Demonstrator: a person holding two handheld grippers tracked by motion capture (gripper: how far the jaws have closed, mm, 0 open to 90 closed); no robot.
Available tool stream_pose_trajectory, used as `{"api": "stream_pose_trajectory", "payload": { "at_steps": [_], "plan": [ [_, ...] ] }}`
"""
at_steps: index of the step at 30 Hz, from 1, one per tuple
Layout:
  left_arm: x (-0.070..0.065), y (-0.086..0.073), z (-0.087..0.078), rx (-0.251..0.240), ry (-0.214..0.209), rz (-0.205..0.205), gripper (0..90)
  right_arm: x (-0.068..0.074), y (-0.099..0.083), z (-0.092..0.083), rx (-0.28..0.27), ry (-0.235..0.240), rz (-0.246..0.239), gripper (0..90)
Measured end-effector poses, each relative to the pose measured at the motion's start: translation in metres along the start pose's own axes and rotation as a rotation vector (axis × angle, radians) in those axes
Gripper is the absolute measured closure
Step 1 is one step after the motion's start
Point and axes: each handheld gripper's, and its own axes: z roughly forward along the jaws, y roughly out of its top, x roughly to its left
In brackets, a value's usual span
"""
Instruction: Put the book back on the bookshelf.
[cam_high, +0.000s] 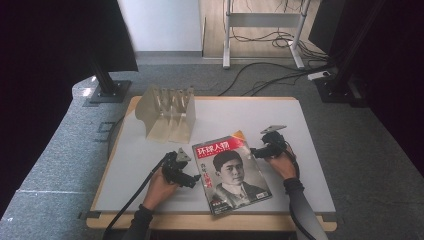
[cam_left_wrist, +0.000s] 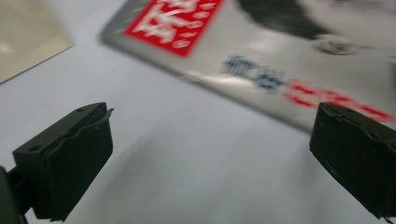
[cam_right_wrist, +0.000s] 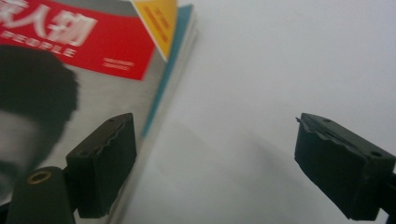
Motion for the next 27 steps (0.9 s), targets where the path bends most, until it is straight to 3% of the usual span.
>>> {"api": "stream_pose_trajectory", "payload": {
  "at_steps": [3,6,11,14,19,20,21,24,27],
  "plan": [
    [0.002,-0.001,0.013,0.001,0.007,-0.015,0.0,0.005,0.003,-0.004,-0.015,0.06,0.002,12.0],
    [0.004,-0.001,0.018,-0.021,-0.026,-0.068,0.0,0.01,0.006,-0.003,-0.019,0.098,0.01,12.7],
    [0.004,-0.001,0.019,-0.021,-0.024,-0.069,0.0,0.015,0.009,0.003,-0.014,0.158,0.028,13.4],
    [0.004,0.0,0.019,-0.018,-0.02,-0.069,0.0,0.017,0.011,0.014,-0.013,0.209,0.068,16.1],
    [0.003,0.0,0.019,-0.017,-0.016,-0.074,0.0,0.019,0.015,0.032,-0.012,0.207,0.11,23.6],
    [0.003,0.0,0.019,-0.017,-0.016,-0.075,0.0,0.018,0.016,0.033,-0.023,0.228,0.138,26.5],
    [0.003,0.0,0.019,-0.017,-0.015,-0.075,0.0,0.018,0.017,0.033,-0.026,0.24,0.167,26.2],
    [0.003,0.0,0.019,-0.017,-0.014,-0.076,0.0,0.016,0.015,0.031,-0.025,0.246,0.195,30.2],
    [0.003,0.0,0.02,-0.017,-0.014,-0.076,0.0,0.014,0.01,0.025,-0.015,0.283,0.221,35.9]
  ]
}}
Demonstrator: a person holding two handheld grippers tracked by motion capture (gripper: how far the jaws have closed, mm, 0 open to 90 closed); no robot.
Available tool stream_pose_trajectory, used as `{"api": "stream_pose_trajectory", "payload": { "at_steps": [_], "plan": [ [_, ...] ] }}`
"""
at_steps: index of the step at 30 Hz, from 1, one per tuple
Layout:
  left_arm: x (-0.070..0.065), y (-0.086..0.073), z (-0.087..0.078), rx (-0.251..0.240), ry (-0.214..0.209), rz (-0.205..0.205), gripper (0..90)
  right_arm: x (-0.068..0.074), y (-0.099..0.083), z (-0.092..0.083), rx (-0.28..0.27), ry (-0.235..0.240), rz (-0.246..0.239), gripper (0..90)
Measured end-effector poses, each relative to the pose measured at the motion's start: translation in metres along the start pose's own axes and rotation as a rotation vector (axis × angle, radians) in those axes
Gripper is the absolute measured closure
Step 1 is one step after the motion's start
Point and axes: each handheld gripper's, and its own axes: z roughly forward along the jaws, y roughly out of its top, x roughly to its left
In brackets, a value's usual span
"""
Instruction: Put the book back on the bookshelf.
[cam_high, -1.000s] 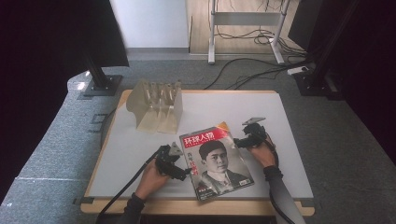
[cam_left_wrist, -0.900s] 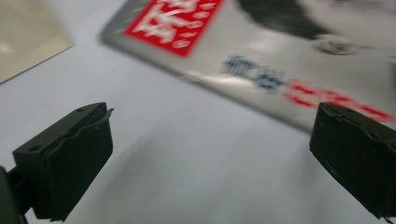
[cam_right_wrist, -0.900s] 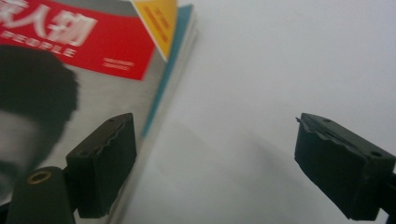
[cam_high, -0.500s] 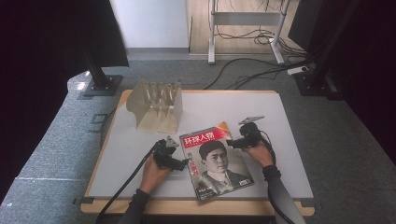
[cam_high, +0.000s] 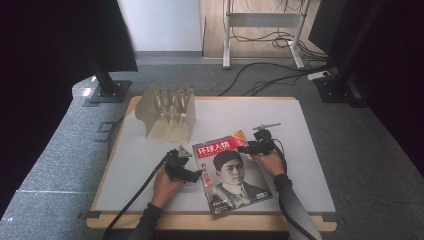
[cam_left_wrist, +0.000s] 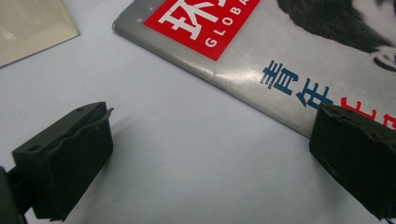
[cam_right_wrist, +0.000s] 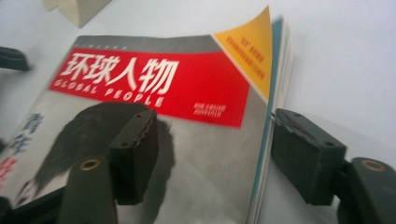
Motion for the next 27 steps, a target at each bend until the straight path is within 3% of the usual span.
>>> {"api": "stream_pose_trajectory", "payload": {
  "at_steps": [2,7,14,18,22,27],
  "plan": [
    [0.0,0.0,0.0,-0.001,0.001,-0.002,0.0,0.002,-0.004,-0.004,0.003,0.044,0.001,37.8],
    [0.0,0.0,0.0,-0.001,0.002,-0.005,0.0,0.01,-0.004,-0.01,0.028,0.034,-0.066,41.5],
    [0.0,0.0,0.001,-0.001,0.003,-0.005,0.0,0.005,0.014,0.009,0.052,0.005,-0.094,47.4],
    [0.0,0.0,0.001,-0.002,0.002,-0.005,0.0,0.004,0.018,0.013,0.053,-0.011,-0.121,60.9],
    [0.0,0.0,0.0,-0.002,0.002,-0.005,0.0,0.012,0.016,0.006,0.047,-0.041,-0.204,78.8],
    [-0.001,0.0,0.0,-0.003,0.003,-0.004,0.0,0.03,0.018,-0.006,0.042,-0.068,-0.283,85.3]
  ]
}}
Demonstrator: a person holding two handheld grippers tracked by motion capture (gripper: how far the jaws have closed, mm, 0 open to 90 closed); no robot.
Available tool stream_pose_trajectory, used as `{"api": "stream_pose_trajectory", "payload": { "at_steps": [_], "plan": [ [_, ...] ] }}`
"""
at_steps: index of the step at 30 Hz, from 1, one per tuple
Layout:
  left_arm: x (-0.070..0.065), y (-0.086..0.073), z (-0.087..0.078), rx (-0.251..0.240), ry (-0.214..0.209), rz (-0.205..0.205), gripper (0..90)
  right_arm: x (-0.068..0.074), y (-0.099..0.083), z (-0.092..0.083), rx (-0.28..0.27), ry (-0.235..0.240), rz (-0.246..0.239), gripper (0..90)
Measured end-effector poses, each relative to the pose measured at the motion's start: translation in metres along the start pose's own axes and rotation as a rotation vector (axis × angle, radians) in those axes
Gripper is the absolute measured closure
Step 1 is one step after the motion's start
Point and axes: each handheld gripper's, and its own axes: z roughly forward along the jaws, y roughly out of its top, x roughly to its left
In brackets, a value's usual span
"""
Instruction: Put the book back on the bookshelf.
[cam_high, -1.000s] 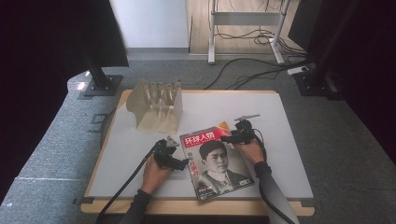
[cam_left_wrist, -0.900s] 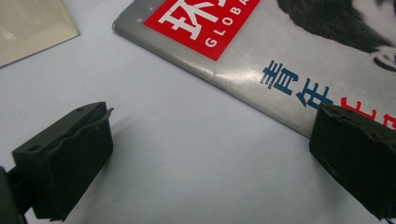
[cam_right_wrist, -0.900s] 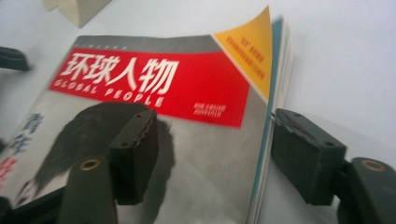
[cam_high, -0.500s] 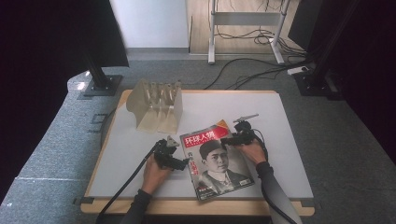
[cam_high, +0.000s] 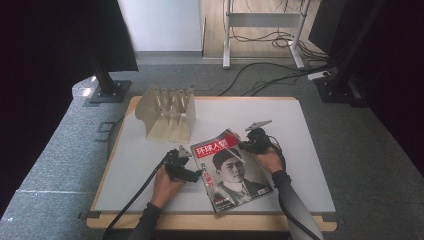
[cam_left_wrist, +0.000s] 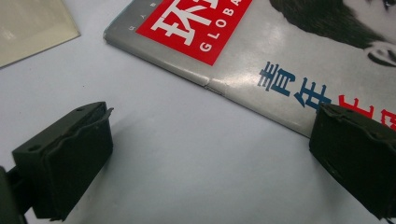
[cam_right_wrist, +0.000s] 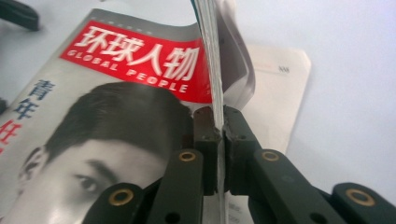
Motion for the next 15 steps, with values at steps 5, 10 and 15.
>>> {"api": "stream_pose_trajectory", "payload": {
  "at_steps": [5,10,15],
  "plan": [
    [0.0,0.0,0.0,0.0,-0.003,-0.002,0.0,0.017,0.01,-0.015,-0.012,-0.019,-0.059,85.7],
    [0.001,0.0,0.0,0.001,-0.005,-0.003,0.0,0.029,0.019,-0.03,-0.024,-0.015,-0.085,85.8],
    [0.001,0.0,0.0,0.002,-0.01,-0.002,0.0,0.041,0.026,-0.043,-0.049,-0.007,-0.116,86.0]
  ]
}}
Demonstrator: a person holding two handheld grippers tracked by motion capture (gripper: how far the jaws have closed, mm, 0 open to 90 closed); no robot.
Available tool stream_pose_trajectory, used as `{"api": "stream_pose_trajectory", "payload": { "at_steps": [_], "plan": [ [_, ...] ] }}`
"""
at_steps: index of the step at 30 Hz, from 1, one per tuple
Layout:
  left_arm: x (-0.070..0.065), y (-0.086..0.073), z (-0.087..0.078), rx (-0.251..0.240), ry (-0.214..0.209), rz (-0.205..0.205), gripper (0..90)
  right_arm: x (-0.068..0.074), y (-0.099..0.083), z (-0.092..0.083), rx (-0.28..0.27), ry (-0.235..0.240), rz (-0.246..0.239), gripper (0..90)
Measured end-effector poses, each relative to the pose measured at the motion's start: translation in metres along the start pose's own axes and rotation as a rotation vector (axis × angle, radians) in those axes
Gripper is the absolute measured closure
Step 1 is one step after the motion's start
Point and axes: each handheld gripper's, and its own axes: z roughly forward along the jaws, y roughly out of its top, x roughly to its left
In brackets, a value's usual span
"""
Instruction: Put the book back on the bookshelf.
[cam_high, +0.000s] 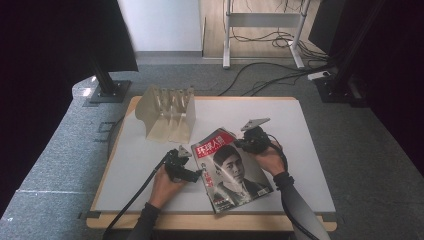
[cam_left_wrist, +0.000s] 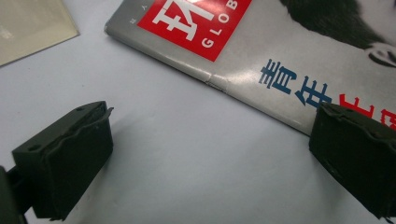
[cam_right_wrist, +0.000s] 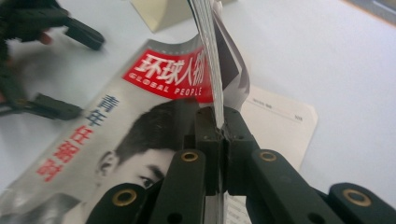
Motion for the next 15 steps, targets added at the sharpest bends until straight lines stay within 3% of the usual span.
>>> {"api": "stream_pose_trajectory", "payload": {
  "at_steps": [7,8,15],
  "plan": [
    [0.002,0.001,-0.003,0.015,-0.024,-0.001,0.0,0.015,0.012,-0.023,-0.039,-0.002,-0.058,86.1],
    [0.002,0.002,-0.004,0.013,-0.037,-0.012,0.0,0.017,0.014,-0.026,-0.046,-0.002,-0.062,86.2],
    [0.001,0.019,-0.011,-0.016,-0.185,0.007,0.0,0.023,0.021,-0.048,-0.09,-0.002,-0.088,86.2]
  ]
}}
